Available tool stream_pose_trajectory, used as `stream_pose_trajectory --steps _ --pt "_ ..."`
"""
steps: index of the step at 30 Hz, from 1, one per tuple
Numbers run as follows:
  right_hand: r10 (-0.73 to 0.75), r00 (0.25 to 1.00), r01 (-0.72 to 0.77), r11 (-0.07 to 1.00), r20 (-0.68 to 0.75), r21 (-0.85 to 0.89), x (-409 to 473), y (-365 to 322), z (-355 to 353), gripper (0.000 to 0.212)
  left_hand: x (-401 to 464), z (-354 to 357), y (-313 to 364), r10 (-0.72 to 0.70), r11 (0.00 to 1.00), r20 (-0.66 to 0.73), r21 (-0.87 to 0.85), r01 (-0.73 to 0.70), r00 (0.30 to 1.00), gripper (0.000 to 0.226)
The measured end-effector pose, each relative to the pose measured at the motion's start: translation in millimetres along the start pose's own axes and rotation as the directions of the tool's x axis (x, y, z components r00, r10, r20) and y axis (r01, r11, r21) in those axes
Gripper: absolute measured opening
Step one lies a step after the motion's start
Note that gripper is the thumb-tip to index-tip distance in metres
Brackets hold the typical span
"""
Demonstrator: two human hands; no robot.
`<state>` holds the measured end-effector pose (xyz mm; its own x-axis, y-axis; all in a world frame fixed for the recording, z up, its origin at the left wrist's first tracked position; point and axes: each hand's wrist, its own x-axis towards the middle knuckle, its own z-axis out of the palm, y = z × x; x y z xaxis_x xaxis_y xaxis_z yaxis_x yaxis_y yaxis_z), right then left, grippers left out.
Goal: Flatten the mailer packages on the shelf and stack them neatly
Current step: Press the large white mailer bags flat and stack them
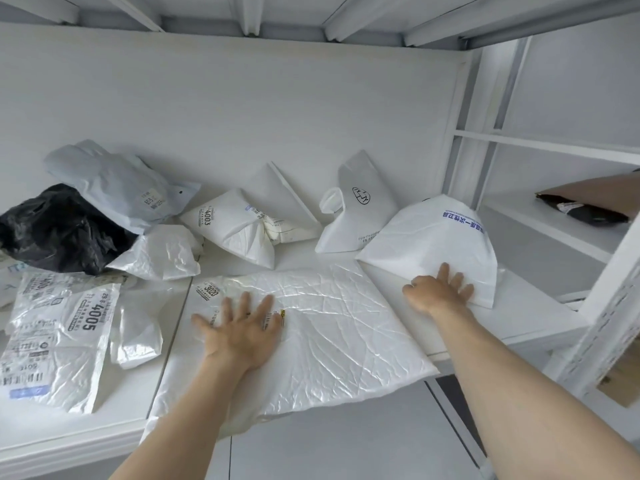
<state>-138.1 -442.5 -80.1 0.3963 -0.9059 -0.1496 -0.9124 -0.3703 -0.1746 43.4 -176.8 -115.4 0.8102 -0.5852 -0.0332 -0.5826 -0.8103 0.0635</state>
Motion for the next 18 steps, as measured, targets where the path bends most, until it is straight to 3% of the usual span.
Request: stream_pose_trajectory --steps 6,10,18 --pt "0.041 0.999 -0.040 0.996 0.006 -0.084 3.1 -7.1 10.6 0.054 3.1 1.7 0.1 -0.003 1.000 -0.008 -0.002 0.003 1.000 0.060" --pt "0.059 0.996 -0.069 0.986 -0.069 -0.153 2.5 -8.3 18.6 0.058 1.7 3.1 0.2 -0.002 1.000 -0.030 0.006 0.002 1.000 0.060" --pt "-0.094 0.957 0.065 0.991 -0.275 -0.116 -18.1 -18.2 -4.5 0.048 -1.1 -1.1 -0.9 0.012 1.000 -0.034 -0.003 -0.012 0.999 0.059"
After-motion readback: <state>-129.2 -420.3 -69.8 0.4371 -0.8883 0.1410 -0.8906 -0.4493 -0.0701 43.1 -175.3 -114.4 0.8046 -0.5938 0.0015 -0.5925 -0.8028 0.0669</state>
